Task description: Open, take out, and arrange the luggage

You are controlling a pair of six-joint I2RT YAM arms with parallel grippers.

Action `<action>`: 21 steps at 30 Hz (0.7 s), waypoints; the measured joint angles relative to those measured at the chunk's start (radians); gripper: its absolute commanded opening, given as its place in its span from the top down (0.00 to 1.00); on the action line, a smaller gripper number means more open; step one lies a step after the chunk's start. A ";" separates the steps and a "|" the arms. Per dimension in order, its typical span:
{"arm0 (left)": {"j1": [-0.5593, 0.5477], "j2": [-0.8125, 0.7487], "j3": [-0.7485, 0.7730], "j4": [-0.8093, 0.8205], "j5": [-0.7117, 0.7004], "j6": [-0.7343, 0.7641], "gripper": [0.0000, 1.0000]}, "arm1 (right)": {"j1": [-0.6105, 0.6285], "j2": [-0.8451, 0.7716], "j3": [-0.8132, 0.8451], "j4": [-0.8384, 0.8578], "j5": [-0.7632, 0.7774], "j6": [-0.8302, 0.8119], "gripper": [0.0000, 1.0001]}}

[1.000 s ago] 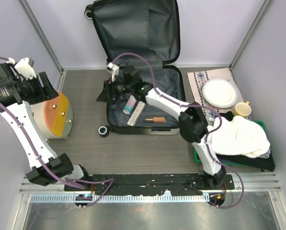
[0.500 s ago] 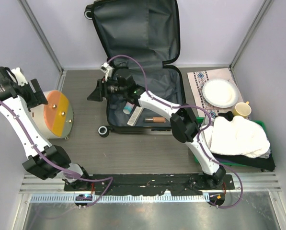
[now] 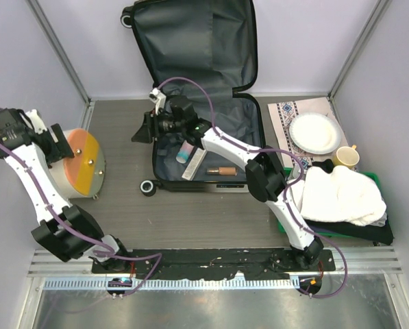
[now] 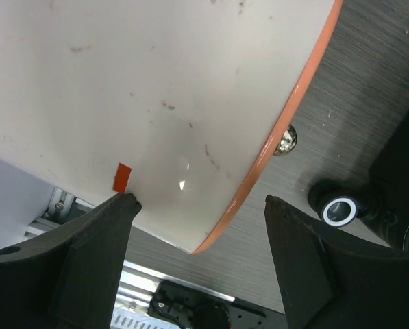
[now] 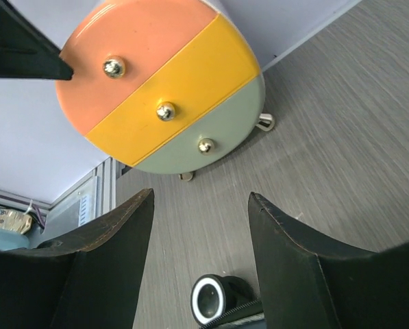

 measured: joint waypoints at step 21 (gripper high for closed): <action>0.006 -0.018 -0.043 0.055 0.106 0.170 0.13 | -0.053 0.000 0.040 -0.138 -0.006 -0.044 0.37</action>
